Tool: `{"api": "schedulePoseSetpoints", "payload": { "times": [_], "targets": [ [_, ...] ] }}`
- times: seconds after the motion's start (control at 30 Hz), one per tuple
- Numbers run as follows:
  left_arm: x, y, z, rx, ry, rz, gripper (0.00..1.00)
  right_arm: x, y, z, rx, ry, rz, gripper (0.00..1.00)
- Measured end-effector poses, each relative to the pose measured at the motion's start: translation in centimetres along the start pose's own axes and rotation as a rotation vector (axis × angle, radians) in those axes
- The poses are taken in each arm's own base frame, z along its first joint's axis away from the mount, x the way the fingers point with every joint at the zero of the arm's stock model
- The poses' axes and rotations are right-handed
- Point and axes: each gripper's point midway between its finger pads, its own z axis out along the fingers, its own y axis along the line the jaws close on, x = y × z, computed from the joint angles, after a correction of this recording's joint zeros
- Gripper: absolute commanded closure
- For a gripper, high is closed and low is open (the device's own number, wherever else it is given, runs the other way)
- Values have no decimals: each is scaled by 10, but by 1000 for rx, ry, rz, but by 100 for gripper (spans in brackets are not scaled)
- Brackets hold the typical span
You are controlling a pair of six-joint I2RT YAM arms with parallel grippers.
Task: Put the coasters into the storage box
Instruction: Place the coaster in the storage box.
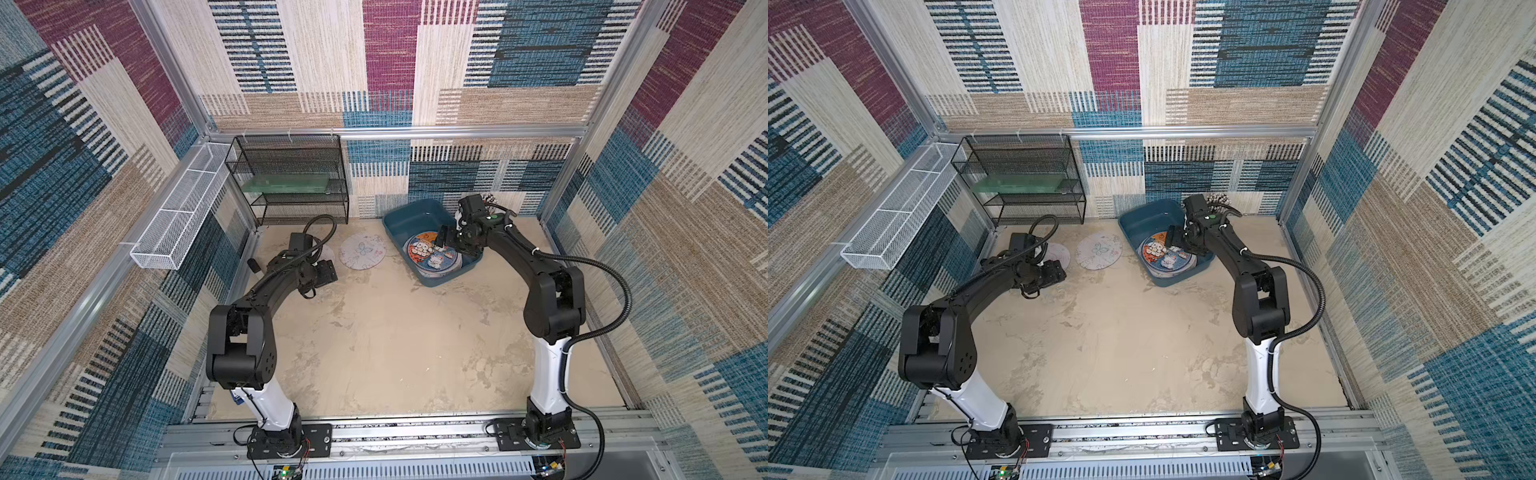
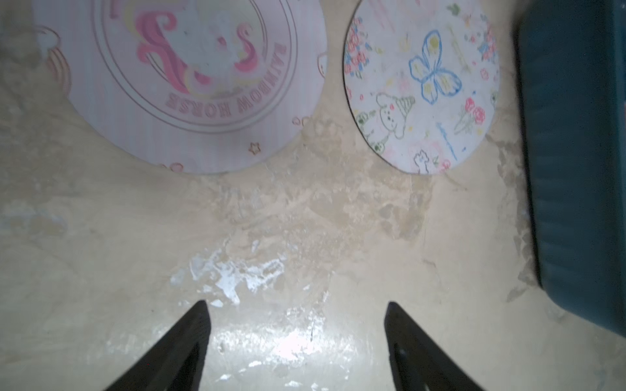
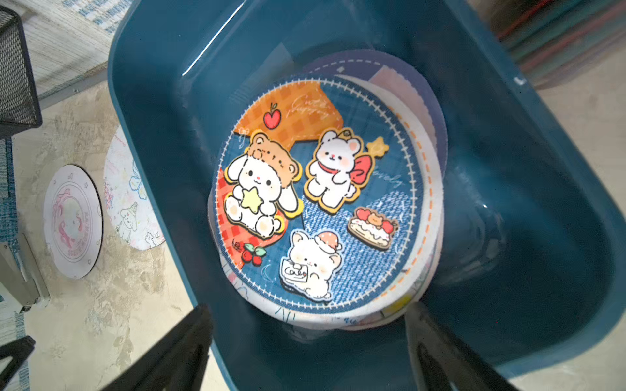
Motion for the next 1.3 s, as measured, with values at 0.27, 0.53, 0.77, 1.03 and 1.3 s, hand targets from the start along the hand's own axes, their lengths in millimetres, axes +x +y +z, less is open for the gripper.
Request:
{"api": "schedulePoseSetpoints", "payload": {
  "times": [0.27, 0.53, 0.77, 1.03, 1.3],
  "targets": [
    [-60, 46, 15, -87, -73, -50, 16, 29, 31, -38, -68, 0, -66, 0],
    [-108, 93, 51, -148, -101, -80, 16, 55, 51, -53, -155, 17, -90, 0],
    [-147, 111, 79, -160, -122, -64, 20, 58, 59, -58, -199, 5, -91, 0],
    [-151, 104, 107, -105, -74, -47, 23, 53, 59, -64, -205, -10, -82, 0],
    [-141, 90, 117, -65, -29, 25, 24, 38, 67, -76, -225, -52, -86, 0]
  ]
}}
